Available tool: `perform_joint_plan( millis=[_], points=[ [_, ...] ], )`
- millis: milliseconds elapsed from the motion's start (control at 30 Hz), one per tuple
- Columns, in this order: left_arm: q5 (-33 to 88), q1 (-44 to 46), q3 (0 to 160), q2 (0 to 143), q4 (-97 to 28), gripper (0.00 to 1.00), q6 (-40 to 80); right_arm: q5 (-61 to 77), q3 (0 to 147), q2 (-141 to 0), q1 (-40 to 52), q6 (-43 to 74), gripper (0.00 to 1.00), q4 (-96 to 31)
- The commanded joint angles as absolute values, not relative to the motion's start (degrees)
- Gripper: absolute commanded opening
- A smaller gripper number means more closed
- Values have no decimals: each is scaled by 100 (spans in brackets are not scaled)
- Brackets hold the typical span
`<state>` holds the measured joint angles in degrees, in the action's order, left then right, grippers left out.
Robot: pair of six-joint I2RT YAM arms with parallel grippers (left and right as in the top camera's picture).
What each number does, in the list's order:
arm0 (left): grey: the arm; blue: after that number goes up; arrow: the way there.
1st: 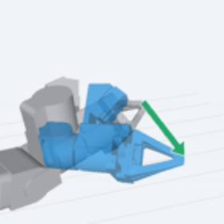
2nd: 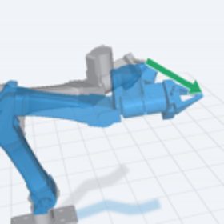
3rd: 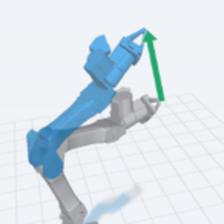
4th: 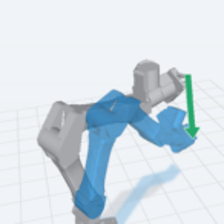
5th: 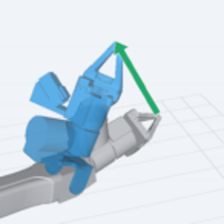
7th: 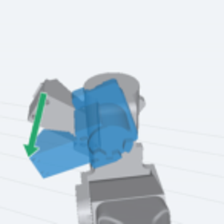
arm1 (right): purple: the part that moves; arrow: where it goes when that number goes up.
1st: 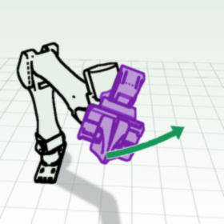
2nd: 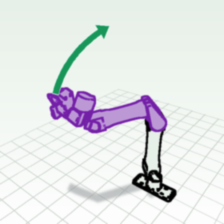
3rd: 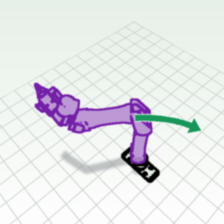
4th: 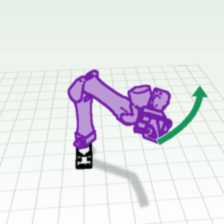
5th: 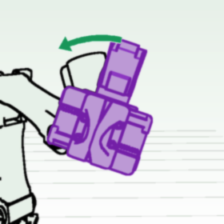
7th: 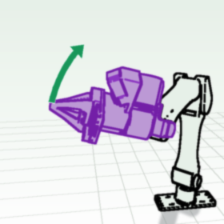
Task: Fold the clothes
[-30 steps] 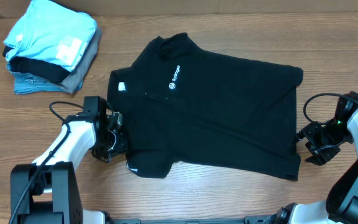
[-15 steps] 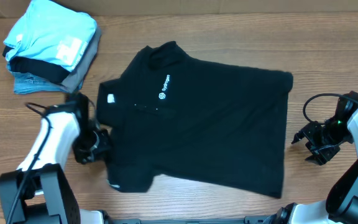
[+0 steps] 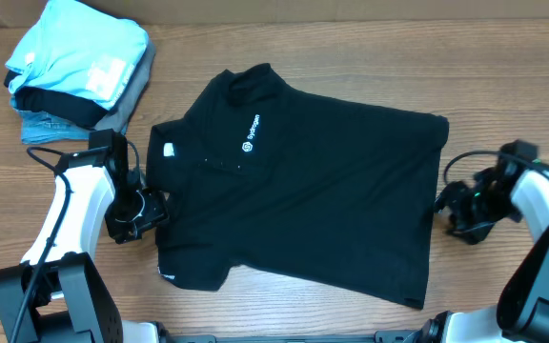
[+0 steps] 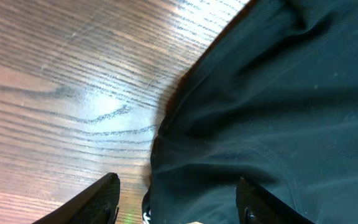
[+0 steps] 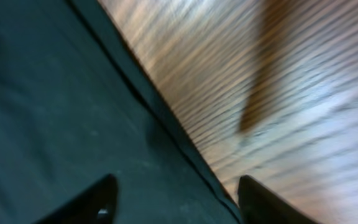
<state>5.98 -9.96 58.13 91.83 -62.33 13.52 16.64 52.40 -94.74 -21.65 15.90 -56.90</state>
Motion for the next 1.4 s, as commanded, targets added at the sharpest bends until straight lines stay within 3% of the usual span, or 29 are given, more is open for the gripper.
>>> perform_joint_plan(
  millis=[0, 133, 233, 300, 500, 567, 633, 667, 700, 933, 1067, 1133, 1167, 1200, 1367],
  points=[
    [851, -974, 5979, 9105, -6145, 64, 1070, 1763, 4834, -9345, -1986, 1831, 46, -5509],
    [1017, -974, 6047, 9105, -6020, 65, 1022, 1092, 4639, -9345, -2005, 2357, 31, -5507],
    [1037, -974, 6095, 9105, -5983, 65, 1022, 648, 4694, -9332, -2064, 2705, 11, -5645],
    [1039, -974, 6106, 9105, -5975, 65, 1020, 609, 4816, -9321, -2134, 2707, 4, -5846],
    [1055, -974, 6104, 9105, -5937, 66, 897, 246, 5784, -9268, -2421, 2707, 4, -6746],
    [1081, -972, 6106, 9105, -5874, 66, 895, 628, 6101, -9240, -2429, 2508, 8, -6707],
    [1267, -972, 6106, 9105, -5771, 66, 851, 1483, 6270, -9240, -2403, 1981, 41, -6344],
    [1433, -972, 6106, 9105, -5699, 67, 784, 1876, 6274, -9242, -2375, 1769, 51, -6099],
    [1686, -972, 6106, 9105, -5607, 68, 657, 2180, 6270, -9244, -2349, 1686, 55, -5817],
    [2982, -972, 6106, 9105, -4998, 68, -27, 2425, 6263, -9310, -2056, 1953, 52, -5192],
    [3050, -963, 6106, 9105, -4967, 69, -25, 2364, 6257, -9336, -1909, 1927, 62, -5468],
    [3232, -937, 6106, 9105, -5035, 65, -102, 2379, 6254, -9334, -1872, 1833, 59, -5527],
    [3347, -910, 6128, 9096, -5133, 73, -274, 2497, 6259, -9323, -1870, 1673, 52, -5616],
    [3354, -899, 6191, 9094, -5269, 96, -292, 2521, 6261, -9297, -1870, 1599, 50, -5673],
    [3411, -893, 6934, 8982, -6375, 100, -784, 2591, 6265, -8733, -1870, 1452, 55, -5802]
  ],
)
